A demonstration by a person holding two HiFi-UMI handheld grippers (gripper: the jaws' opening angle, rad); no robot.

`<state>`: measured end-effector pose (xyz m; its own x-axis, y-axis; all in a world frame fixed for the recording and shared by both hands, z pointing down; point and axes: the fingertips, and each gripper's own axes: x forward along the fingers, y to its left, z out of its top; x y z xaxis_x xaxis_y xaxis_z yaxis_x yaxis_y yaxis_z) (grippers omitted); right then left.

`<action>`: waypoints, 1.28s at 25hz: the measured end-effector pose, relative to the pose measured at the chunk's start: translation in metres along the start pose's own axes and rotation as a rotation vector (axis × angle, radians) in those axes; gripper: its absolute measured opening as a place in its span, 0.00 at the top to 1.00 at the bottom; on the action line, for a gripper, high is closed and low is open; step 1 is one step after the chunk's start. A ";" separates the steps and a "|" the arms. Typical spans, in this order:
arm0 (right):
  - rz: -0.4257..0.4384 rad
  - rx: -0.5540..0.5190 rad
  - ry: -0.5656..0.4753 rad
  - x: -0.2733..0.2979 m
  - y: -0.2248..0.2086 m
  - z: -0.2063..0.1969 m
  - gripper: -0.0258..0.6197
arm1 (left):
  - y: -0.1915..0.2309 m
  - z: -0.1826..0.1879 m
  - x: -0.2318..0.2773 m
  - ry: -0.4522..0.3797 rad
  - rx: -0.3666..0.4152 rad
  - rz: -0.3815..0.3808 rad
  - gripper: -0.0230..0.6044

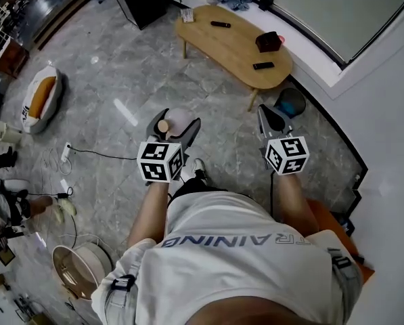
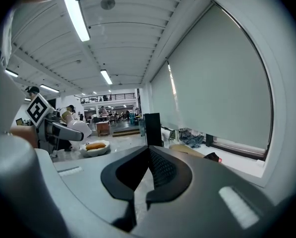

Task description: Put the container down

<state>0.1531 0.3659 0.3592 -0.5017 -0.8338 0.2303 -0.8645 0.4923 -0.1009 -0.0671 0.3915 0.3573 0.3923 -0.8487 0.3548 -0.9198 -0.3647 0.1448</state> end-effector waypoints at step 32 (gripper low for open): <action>-0.015 -0.055 0.038 0.305 0.016 0.077 0.94 | 0.250 0.092 0.145 -0.007 0.008 -0.027 0.33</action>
<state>-0.0159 0.1002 0.3530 -0.4861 -0.8318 0.2681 -0.8686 0.4936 -0.0436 -0.2398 0.1414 0.3598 0.4172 -0.8410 0.3443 -0.9087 -0.3907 0.1467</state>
